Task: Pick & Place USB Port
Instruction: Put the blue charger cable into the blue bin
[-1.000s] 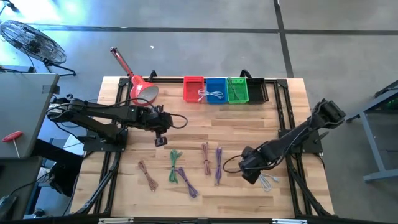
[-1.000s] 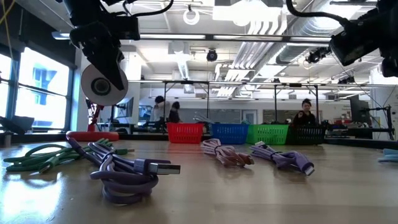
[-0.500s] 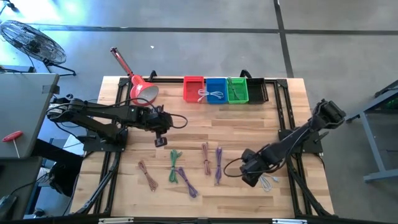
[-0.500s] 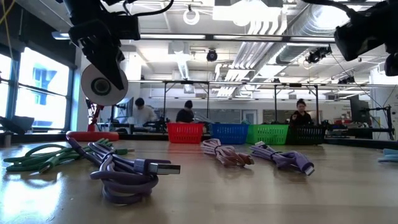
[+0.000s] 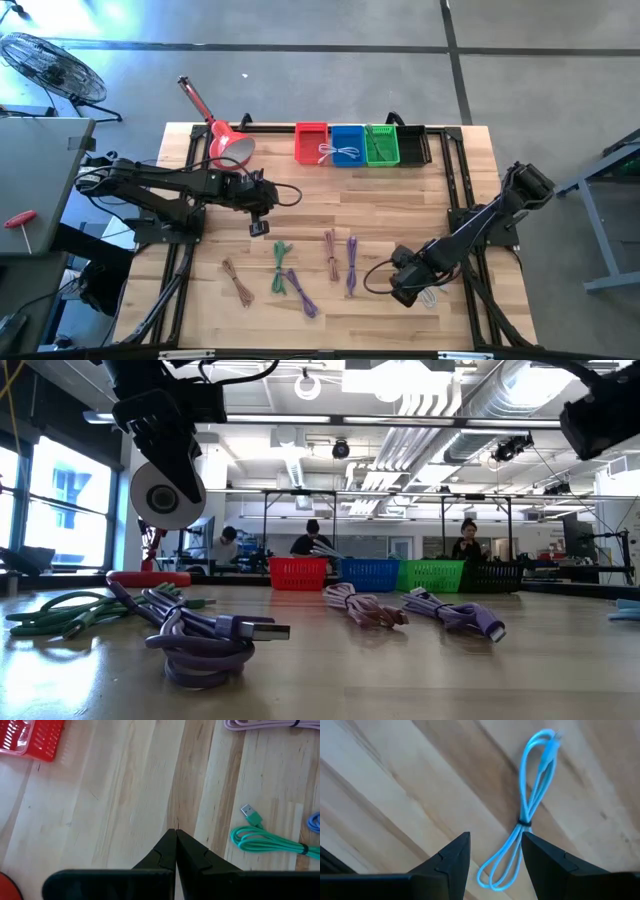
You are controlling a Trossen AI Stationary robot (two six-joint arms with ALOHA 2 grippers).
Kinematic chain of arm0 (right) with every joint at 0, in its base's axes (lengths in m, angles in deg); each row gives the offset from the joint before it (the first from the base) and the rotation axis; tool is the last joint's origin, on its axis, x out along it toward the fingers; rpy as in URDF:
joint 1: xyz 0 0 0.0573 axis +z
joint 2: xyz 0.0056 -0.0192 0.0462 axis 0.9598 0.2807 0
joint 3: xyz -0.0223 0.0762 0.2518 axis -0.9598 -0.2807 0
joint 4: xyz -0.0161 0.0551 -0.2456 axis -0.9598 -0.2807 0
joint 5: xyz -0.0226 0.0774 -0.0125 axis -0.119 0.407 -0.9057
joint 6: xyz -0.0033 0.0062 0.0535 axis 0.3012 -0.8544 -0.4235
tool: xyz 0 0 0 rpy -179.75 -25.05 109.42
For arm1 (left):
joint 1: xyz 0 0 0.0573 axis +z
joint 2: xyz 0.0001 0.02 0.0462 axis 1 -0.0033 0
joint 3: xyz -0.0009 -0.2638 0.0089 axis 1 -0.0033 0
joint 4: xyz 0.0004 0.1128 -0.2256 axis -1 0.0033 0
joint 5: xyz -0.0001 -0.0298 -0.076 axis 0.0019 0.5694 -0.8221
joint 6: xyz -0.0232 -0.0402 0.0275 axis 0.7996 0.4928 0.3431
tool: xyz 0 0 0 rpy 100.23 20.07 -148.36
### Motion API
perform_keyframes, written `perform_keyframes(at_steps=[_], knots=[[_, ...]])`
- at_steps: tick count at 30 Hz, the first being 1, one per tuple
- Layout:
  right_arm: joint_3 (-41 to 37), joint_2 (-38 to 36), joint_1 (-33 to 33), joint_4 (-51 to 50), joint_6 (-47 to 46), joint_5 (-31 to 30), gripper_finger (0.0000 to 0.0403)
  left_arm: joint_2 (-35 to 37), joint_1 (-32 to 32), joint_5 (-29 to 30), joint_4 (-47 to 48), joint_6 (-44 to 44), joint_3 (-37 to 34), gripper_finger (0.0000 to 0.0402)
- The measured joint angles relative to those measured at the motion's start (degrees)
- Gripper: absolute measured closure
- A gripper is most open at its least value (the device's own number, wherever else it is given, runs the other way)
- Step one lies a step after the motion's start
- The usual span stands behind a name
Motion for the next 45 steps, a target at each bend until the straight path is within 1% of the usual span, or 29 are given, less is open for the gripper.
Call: perform_keyframes(at_steps=[4, 9, 15, 22, 31, 34, 37, 41, 45], knots=[[0.0, 2.0, 0.03, 0.41, 0.51, 2.78, 0.0234, 0.0, 0.0, 0.0, -0.14, 0.0, 0.0, 0.0401], [-0.02, 4.24, 0.01, 0.56, 2.59, 2.12, 0.0234, 0.0, 0.01, 0.0, -0.21, 0.0, 0.0, 0.0401], [-0.02, 6.58, -0.08, 0.54, 5.67, 3.06, 0.0234, 0.0, 0.0, 0.0, -0.67, 0.0, 0.0, 0.0401], [-0.04, 6.92, -0.12, 0.56, 6.04, 1.99, 0.0234, 0.0, 0.01, -1.39, -1.89, 0.0, 0.0, 0.0401], [-0.2, 6.92, -0.12, 0.66, 6.03, 2.77, 0.0234, 0.0, 0.02, -1.44, -1.83, 0.37, 0.0, 0.0401], [-2.73, 6.92, -0.12, 3.21, 5.74, 4.64, 0.0234, 0.0, 0.0, -1.62, -1.81, 0.6, 0.0, 0.0401], [-7.2, 6.63, -0.17, 7.88, 4.08, 6.95, 0.0234, 0.0, 0.02, -2.85, -1.8, 0.62, 0.0, 0.0401], [-11.4, 5.95, -0.3, 12.39, 2.79, 7.82, 0.024, 0.0, 0.0, -2.99, -1.76, 0.63, 0.0, 0.0401], [-11.68, 5.7, -1.23, 11.42, 2.81, 7.49, 0.0264, 0.0, 0.0, -2.98, -2.16, 0.63, 0.0, 0.0401]])
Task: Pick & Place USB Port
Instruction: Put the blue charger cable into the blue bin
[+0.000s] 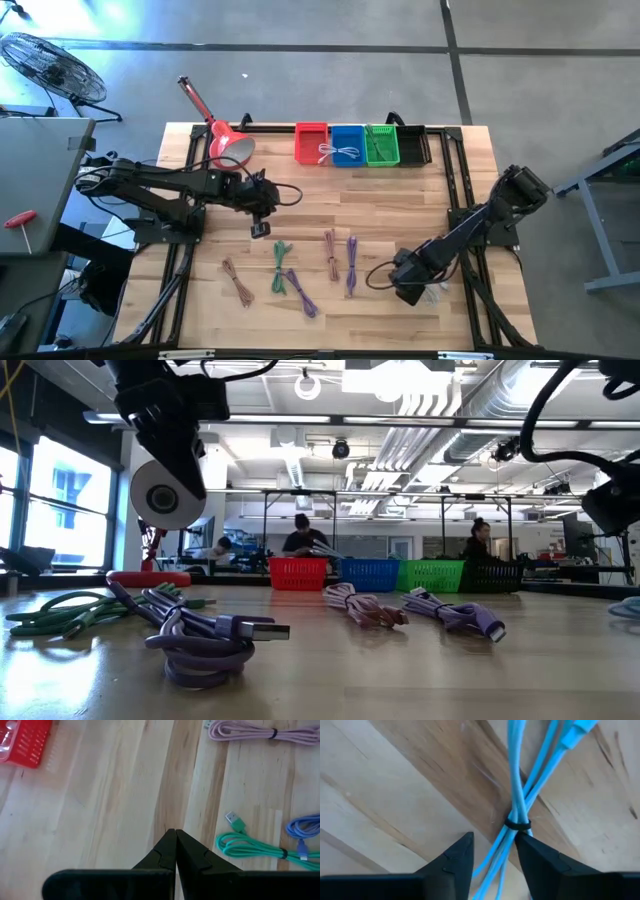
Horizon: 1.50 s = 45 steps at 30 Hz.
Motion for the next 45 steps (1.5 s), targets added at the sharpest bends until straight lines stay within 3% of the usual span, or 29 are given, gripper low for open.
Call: perform_keyframes(at_steps=[8, 14, 21, 29, 35, 39, 45], knots=[[0.39, -0.97, -1.5, -3.97, 1.39, -2.48, 0.0386, 0.0, 0.0, -0.09, -1.43, -0.14, 0.0, 0.0401], [0.34, -2.8, -1.42, -4.51, 0.4, -5.16, 0.0396, 0.0, 0.02, -0.27, -1.45, -0.28, 0.0, 0.0401], [3.84, -7.48, -2.32, -7.06, 4.15, -17.71, 0.04, 0.0, 0.0, -0.72, -1.83, -0.48, 0.0, 0.0401], [11.68, -11.82, -9.68, -7.19, 23.19, -36.33, 0.0401, 0.0, 0.01, -1.25, -5.52, -2.47, 0.0, 0.0401], [16.58, -14.49, -20.06, -4.22, 38.75, -48.18, 0.0402, 0.0, 0.0, -1.81, -8.24, -3.64, 0.0, 0.0401], [17.22, -15.97, -29.33, 5.24, 51.72, -46.13, 0.0402, 0.0, 0.0, -1.79, -8.85, -3.89, 0.0, 0.0401], [17.19, -15.46, -43.33, 18.03, 63.17, -32.56, 0.0402, 0.01, 0.01, -1.81, -8.75, -3.93, 0.0, 0.0401]])
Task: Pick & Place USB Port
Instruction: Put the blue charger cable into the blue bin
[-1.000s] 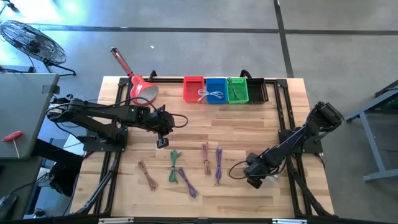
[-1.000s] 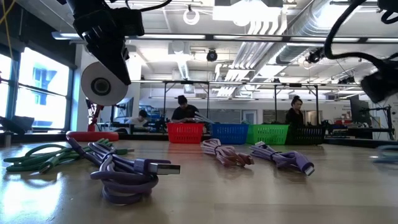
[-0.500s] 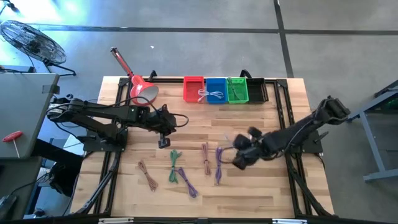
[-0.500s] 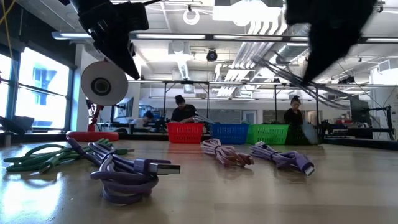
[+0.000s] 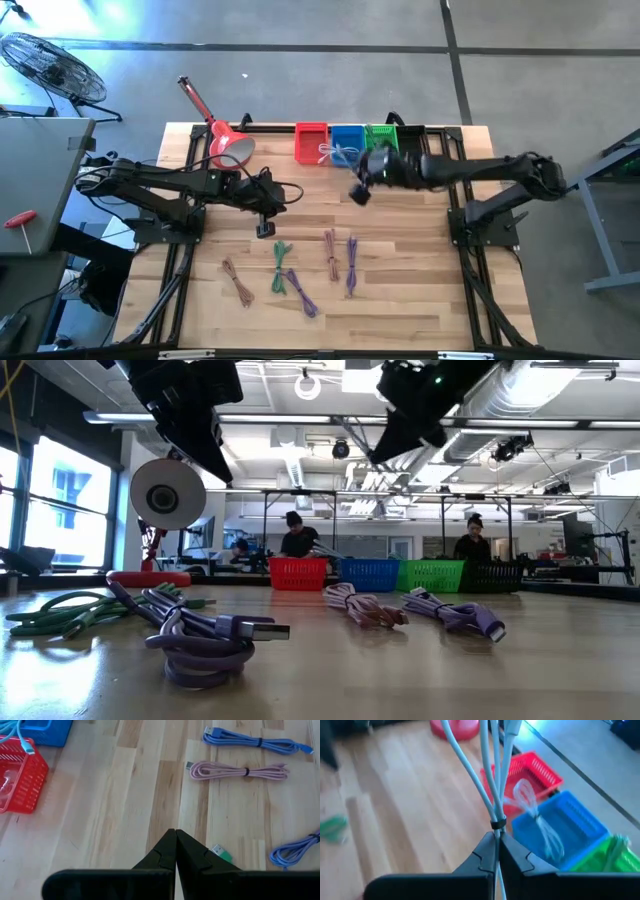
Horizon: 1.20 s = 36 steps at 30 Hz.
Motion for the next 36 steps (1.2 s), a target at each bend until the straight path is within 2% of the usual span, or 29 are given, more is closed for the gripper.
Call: perform_keyframes(at_steps=[6, 13, 20, 36], knots=[[0.0, 3.72, -10.3, 8.07, 4.5, 12.22, 0.0403, -0.01, -0.01, -0.02, 0.04, -1.3, 0.0, 0.0401], [0.0, 13.06, -17.57, 13.33, 5.92, 17.49, 0.0403, 0.0, -0.01, -0.04, 0.47, -1.49, 0.0, 0.0401], [0.0, 18.52, -21.16, 16.92, 6.73, 18.83, 0.0403, -0.01, -0.01, -0.04, 0.46, -1.49, 0.0, 0.0401], [0.02, 21.31, -24.61, 16.65, 6.71, 18.78, 0.0402, -0.01, -0.01, 0.48, 0.38, -1.73, 0.0, 0.0401]])
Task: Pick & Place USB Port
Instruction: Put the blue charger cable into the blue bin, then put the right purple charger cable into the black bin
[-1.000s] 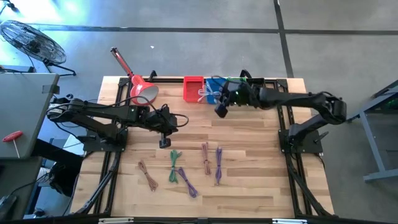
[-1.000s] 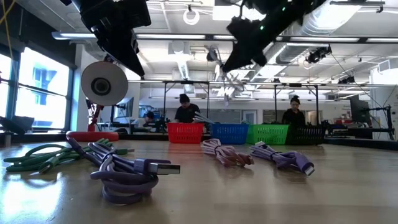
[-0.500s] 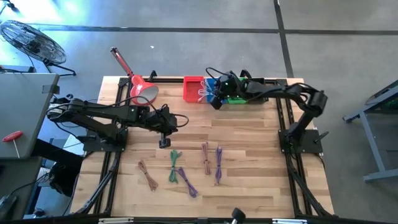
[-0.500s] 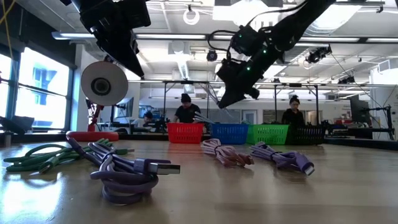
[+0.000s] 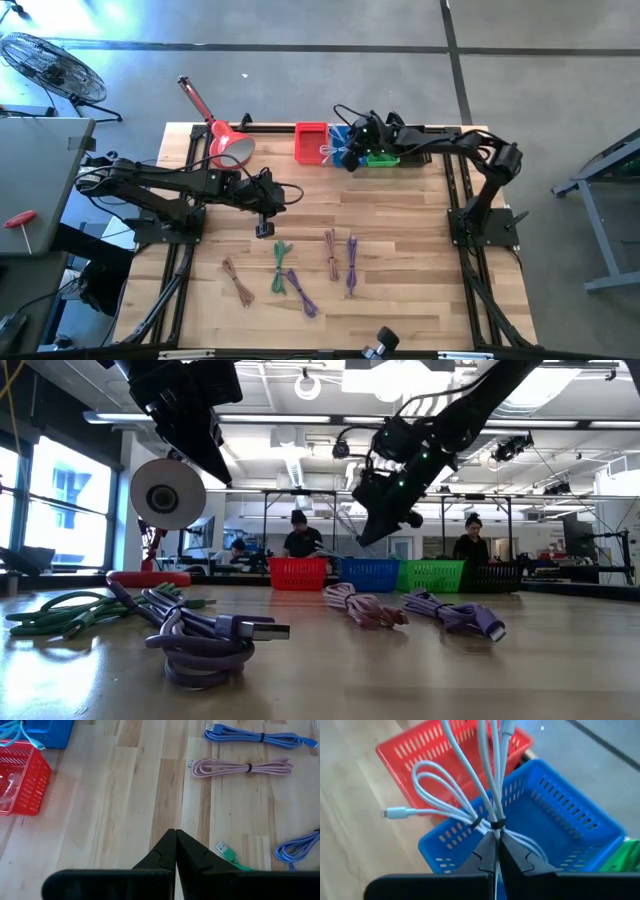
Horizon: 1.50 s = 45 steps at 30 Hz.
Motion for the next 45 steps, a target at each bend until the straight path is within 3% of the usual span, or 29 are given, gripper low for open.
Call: perform_keyframes(at_steps=[10, 25, 31, 35, 41, 45], knots=[[0.0, 3.55, 0.02, 1.33, -2.63, 0.26, 0.0393, 0.0, 0.0, 0.02, 0.07, 0.02, 0.0, 0.0401], [0.03, 3.08, 1.28, 1.85, -3.69, -0.65, 0.0272, 0.0, 0.01, 0.07, 0.76, 0.01, 0.0, 0.0401], [0.17, -2.02, 1.62, 2.19, -2.7, -0.13, 0.0264, 0.0, 0.0, 0.09, 1.9, 0.02, 0.0, 0.0401], [0.17, -7.92, 3.73, 2.14, -1.33, 3.76, 0.0264, 0.0, 0.0, 0.17, 1.85, 0.02, -0.01, 0.0401], [0.17, -17.42, 10.39, -0.45, 1.73, 11.83, 0.0263, 0.0, 0.0, 0.17, 2.35, 0.02, 0.0, 0.0401], [0.17, -21.96, 16.88, -7.66, 0.74, 11.87, 0.0263, 0.0, 0.02, 0.15, 3.73, 0.32, -0.02, 0.0401]])
